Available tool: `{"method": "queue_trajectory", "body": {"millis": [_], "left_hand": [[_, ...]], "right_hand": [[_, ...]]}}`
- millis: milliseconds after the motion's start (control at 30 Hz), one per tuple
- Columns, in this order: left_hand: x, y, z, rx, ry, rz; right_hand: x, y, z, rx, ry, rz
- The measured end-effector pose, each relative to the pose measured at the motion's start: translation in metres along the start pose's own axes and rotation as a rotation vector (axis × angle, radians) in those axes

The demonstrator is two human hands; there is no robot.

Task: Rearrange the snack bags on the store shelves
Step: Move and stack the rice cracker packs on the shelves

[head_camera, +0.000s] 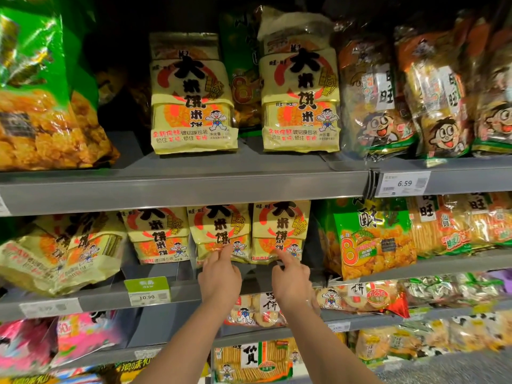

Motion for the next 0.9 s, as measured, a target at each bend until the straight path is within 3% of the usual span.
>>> {"method": "queue_trajectory", "body": {"millis": [100, 267, 600, 900], "left_hand": [[-0.002, 0.004, 0.000, -0.010, -0.066, 0.034], [0.001, 0.018, -0.016, -0.037, -0.070, 0.048], [0.043, 0.070, -0.050, -0.113, 0.106, -0.097], [0.110, 0.140, -0.066, -0.237, 0.307, -0.187]], "right_hand": [[-0.009, -0.002, 0.000, 0.031, -0.046, -0.081], [-0.010, 0.000, -0.014, 0.066, -0.060, 0.046], [0.034, -0.013, -0.050, 0.160, 0.017, 0.153], [0.110, -0.045, -0.084, 0.400, 0.054, 0.406]]}}
Point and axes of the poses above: each hand's wrist, its own z-axis towards the middle knuckle, its own x-axis out of the back of the hand, y = z × x, the point moved 7 cm from there along z, towards the middle knuckle, and after that the axes turned 13 degrees about -x, right-handed, at the moved point
